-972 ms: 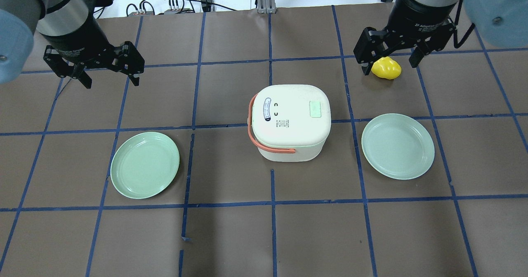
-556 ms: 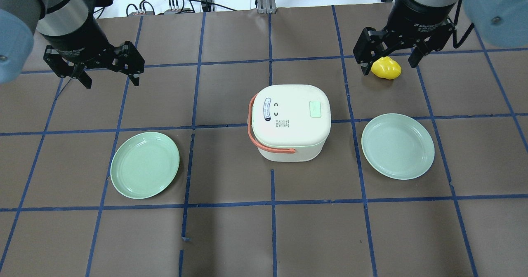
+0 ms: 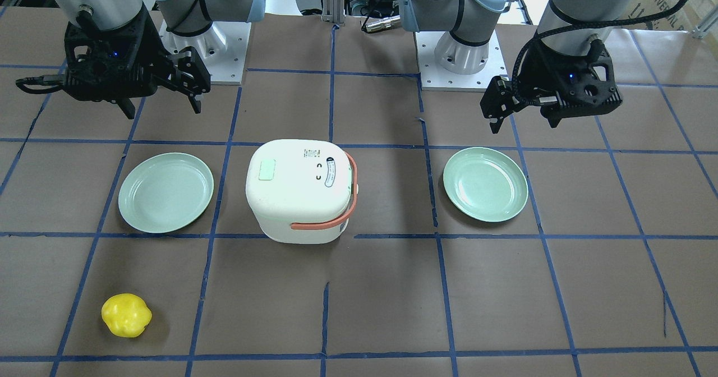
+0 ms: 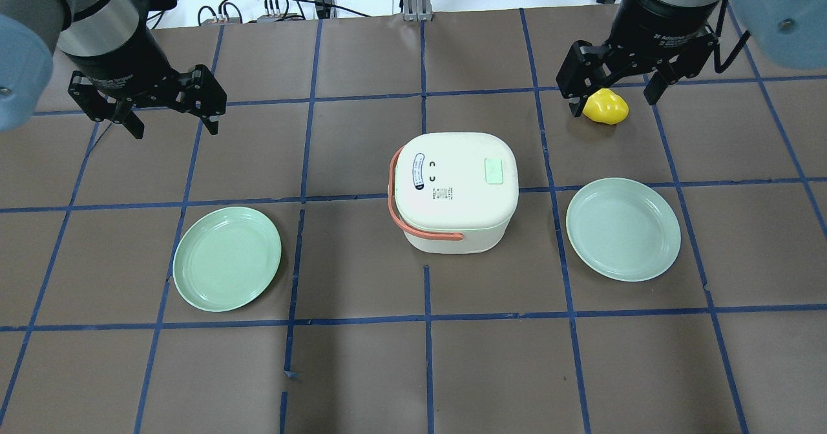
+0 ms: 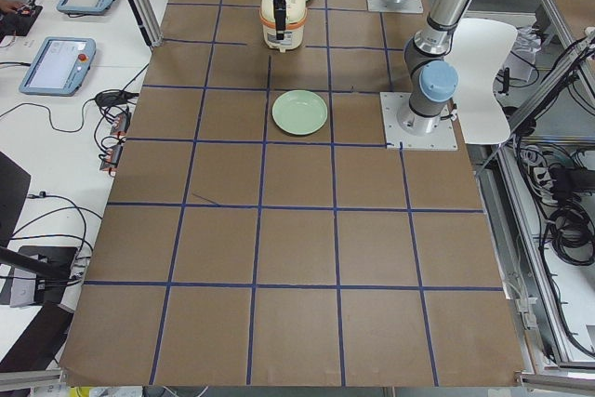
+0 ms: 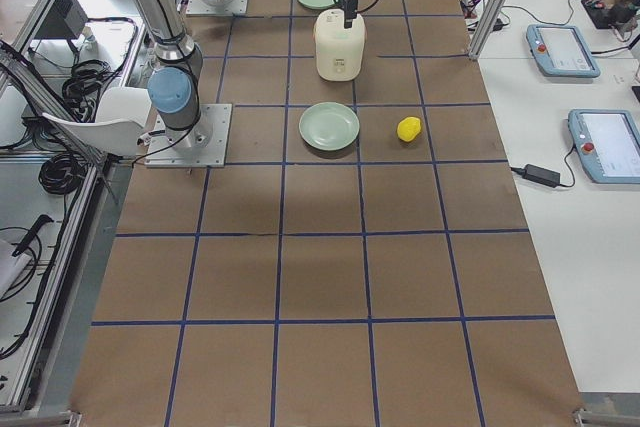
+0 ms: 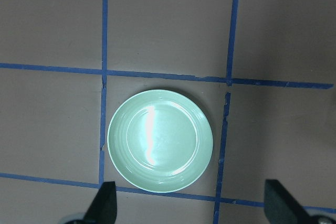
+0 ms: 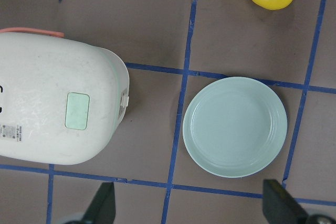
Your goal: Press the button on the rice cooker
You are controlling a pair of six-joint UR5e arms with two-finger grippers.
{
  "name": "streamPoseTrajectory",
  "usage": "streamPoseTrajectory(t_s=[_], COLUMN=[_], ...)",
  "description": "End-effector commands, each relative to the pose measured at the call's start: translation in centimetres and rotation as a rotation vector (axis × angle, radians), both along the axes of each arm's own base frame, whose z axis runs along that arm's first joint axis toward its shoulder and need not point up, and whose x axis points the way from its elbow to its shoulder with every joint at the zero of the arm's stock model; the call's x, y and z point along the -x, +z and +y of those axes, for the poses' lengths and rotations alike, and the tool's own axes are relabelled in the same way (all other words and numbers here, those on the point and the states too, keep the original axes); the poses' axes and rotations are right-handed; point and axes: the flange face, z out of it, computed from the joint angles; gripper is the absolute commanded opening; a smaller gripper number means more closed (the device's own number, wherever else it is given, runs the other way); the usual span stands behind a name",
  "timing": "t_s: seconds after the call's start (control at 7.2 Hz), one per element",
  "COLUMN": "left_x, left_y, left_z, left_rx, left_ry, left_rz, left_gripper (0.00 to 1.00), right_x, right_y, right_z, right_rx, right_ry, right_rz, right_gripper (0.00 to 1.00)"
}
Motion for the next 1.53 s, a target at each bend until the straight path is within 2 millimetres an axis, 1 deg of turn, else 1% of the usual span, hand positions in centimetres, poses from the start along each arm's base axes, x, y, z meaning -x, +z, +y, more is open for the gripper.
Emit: streamPoseTrajectory(t_s=[0.0, 0.14, 0.28, 0.42, 0.56, 0.69, 0.83, 0.97, 1.11, 1.25, 1.39], left_x=[0.0, 0.0, 0.0, 0.0, 0.0, 0.0, 0.0, 0.0, 0.0, 0.0, 0.0], left_y=[-0.1, -0.1, -0.1, -0.1, -0.1, -0.1, 0.0, 0.0, -0.1, -0.1, 0.0], left_z=[-0.1, -0.1, -0.1, -0.1, -0.1, 0.0, 0.0, 0.0, -0.1, -0.1, 0.0], left_rx=[-0.001, -0.001, -0.001, -0.001, -0.001, -0.003, 0.0, 0.0, -0.001, -0.001, 0.0], left_ry=[0.001, 0.001, 0.001, 0.001, 0.001, 0.001, 0.001, 0.001, 0.001, 0.001, 0.001], left_rz=[0.0, 0.0, 0.0, 0.0, 0.0, 0.0, 0.0, 0.0, 0.0, 0.0, 0.0], left_gripper=[1.0, 1.0, 1.0, 1.0, 1.0, 1.0, 1.0, 1.0, 1.0, 1.0, 1.0], right_x=[-0.2, -0.2, -0.3, -0.6, -1.0, -2.3, -3.3, -4.1, -5.3, -6.5, -7.2], right_y=[1.2, 1.3, 0.6, 0.4, -1.1, -2.4, -2.9, -4.4, -5.4, -6.8, -8.2], right_z=[-0.1, 0.2, -0.2, -0.7, -1.2, -2.0, -2.1, -2.4, -1.8, -1.8, -3.1], right_rx=[0.023, 0.021, 0.009, 0.009, -0.032, -0.07, -0.079, -0.109, -0.124, -0.145, -0.146], right_ry=[0.004, 0.003, -0.026, -0.035, -0.109, -0.172, -0.194, -0.185, -0.161, -0.142, -0.159], right_rz=[-0.008, -0.002, -0.021, -0.053, -0.083, -0.163, -0.17, -0.153, -0.141, -0.113, -0.104], right_gripper=[1.0, 1.0, 1.0, 0.84, 0.46, 0.33, 0.26, 0.22, 0.19, 0.18, 0.16])
